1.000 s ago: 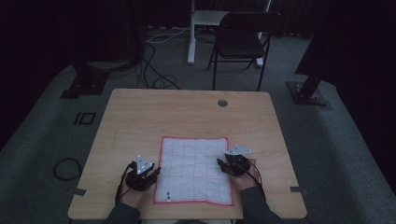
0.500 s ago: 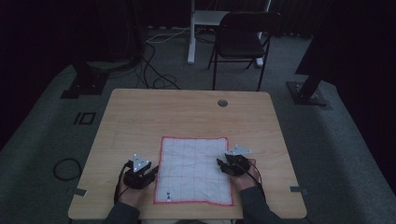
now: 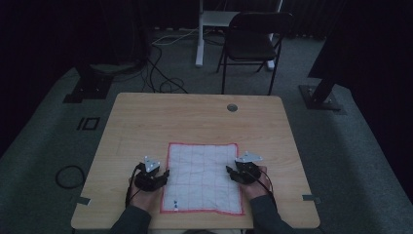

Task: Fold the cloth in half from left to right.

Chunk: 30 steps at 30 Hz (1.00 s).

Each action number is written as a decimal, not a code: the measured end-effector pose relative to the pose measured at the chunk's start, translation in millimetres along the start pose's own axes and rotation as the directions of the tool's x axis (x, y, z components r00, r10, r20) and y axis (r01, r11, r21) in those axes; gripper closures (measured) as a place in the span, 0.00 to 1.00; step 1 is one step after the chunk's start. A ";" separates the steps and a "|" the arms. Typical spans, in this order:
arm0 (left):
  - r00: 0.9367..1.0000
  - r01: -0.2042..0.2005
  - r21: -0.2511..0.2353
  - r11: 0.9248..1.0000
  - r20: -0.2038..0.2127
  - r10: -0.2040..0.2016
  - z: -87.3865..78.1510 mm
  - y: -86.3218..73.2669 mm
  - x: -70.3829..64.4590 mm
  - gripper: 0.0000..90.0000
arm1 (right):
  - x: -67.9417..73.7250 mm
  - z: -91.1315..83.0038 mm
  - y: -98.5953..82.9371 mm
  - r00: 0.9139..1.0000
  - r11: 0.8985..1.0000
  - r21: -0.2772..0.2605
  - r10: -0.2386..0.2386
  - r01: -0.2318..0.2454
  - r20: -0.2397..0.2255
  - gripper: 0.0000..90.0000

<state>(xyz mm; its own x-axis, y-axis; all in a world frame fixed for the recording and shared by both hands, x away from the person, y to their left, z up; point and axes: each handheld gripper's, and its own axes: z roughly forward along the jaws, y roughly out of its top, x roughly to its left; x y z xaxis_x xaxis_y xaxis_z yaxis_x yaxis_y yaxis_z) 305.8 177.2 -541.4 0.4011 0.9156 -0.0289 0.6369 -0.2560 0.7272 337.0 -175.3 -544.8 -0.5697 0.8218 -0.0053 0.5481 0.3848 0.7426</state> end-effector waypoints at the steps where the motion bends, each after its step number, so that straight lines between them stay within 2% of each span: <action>1: 1.000 0.001 0.003 1.000 0.002 -0.001 1.0 1.2 0.4 0.58 | 0.0 0.0 0.0 1.000 1.000 0.000 0.000 0.000 0.000 0.58; 6: 1.000 0.000 0.005 1.000 0.009 0.000 4.4 4.8 -0.9 0.58 | 0.0 0.0 0.0 1.000 1.000 0.001 -0.001 0.001 0.000 0.58; 8: 0.999 -0.009 0.013 1.000 0.053 0.009 7.2 8.8 -4.2 0.61 | 0.2 0.0 0.1 1.000 1.000 0.001 0.000 0.000 0.001 0.58; 10: 0.997 -0.005 0.019 1.000 0.076 0.003 8.9 11.4 -5.9 0.70 | 0.2 0.1 0.2 1.000 1.000 0.002 0.000 0.000 0.002 0.58; 13: 0.995 0.009 0.028 1.000 0.094 -0.012 10.0 12.8 -3.7 0.91 | 0.3 0.2 0.5 1.000 1.000 0.003 -0.001 0.001 0.002 0.58; 15: 0.994 0.026 0.025 0.999 0.106 -0.028 9.8 11.9 -1.4 0.96 | 0.3 0.3 0.7 1.000 1.000 0.002 -0.003 0.003 0.004 0.57; 22: 0.995 0.031 0.025 0.999 0.091 -0.033 9.2 12.0 3.7 0.98 | 0.2 0.8 2.1 1.000 1.000 0.008 0.009 -0.009 0.002 0.51; 26: 0.996 0.065 0.026 0.998 0.059 -0.066 7.2 11.7 15.1 0.98 | 1.9 2.4 5.2 1.000 1.000 0.000 0.003 -0.003 0.000 0.50; 30: 0.994 0.089 0.031 0.996 0.062 -0.091 5.7 11.7 21.3 0.98 | 4.6 1.1 7.1 1.000 1.000 -0.010 -0.007 0.007 -0.001 0.50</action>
<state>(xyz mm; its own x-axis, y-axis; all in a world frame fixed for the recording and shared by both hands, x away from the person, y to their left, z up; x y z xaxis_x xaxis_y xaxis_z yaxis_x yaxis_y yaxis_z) 325.6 192.0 -537.3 0.3813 0.9142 -0.1375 0.6902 -0.1825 0.7003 339.0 -168.3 -540.3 -0.5738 0.8189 -0.0099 0.5378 0.3859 0.7495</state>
